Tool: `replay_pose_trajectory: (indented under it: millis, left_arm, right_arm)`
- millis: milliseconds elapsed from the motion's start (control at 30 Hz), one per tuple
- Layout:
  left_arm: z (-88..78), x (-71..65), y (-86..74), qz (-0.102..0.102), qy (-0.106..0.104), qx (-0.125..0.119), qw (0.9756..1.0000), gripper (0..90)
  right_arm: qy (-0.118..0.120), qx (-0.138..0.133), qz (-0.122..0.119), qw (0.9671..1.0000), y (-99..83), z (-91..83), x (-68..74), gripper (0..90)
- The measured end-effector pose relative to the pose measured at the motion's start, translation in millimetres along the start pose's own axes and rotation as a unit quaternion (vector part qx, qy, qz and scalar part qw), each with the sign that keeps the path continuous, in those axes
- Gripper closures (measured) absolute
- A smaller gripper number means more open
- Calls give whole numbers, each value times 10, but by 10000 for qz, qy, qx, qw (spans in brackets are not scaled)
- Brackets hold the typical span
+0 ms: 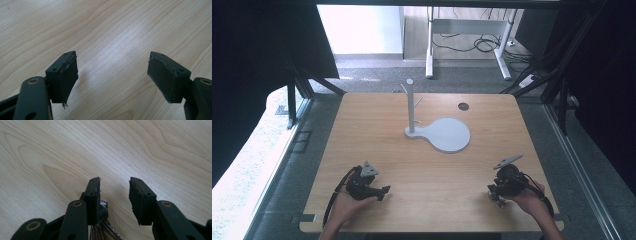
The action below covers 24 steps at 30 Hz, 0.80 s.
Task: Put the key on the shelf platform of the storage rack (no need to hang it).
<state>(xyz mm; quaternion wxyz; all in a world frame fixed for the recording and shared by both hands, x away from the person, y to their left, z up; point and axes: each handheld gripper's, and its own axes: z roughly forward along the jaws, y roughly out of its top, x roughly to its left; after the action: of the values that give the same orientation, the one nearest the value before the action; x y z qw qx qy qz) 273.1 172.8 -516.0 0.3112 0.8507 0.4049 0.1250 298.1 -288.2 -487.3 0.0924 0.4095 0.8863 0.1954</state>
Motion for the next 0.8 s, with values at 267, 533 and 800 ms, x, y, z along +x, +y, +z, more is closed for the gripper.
replay_pose_trajectory:
  millis: [267, 533, 800]
  left_arm:
    - [-7, 7, -4, -40, -4, -34, 10000, 246]
    - [-9, 16, -7, -45, -1, -32, 10000, 246]
    - [-23, 24, -8, -48, 8, -31, 10000, 246]
  right_arm:
    - [66, 384, 4, 9992, 91, 54, 8, 667]
    - [50, 636, -20, 9980, 148, 78, 49, 683]
    - [55, 573, -64, 9983, 197, -1, 77, 689]
